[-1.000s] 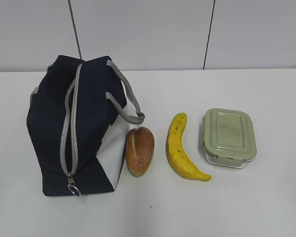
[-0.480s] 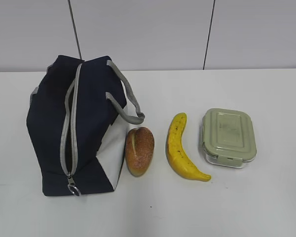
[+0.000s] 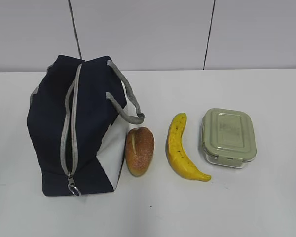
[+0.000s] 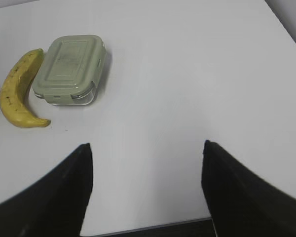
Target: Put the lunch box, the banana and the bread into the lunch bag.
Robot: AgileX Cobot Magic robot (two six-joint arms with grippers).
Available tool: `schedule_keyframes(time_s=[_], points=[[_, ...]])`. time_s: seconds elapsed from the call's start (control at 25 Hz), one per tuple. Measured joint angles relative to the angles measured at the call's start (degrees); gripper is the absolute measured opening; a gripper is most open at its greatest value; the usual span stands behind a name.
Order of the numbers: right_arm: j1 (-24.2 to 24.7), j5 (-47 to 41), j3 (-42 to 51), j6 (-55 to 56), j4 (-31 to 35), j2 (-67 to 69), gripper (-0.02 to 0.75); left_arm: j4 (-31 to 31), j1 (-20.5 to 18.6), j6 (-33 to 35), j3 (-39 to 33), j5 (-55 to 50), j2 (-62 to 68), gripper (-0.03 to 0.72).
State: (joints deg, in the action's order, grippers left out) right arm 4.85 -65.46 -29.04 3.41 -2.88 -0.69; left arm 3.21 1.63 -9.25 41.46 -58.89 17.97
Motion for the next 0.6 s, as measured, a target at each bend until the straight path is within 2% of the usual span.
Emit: schedule_keyframes(time_s=[0.32,0.6], points=[[0.0,0.0,0.0,0.0,0.0,0.0,0.510,-14.2,0.0,6.5,10.3,-0.6,23.4,0.449],[0.0,0.0,0.0,0.0,0.0,0.0,0.510,-19.1,0.0,9.3,19.4,-3.2,43.3,0.449]])
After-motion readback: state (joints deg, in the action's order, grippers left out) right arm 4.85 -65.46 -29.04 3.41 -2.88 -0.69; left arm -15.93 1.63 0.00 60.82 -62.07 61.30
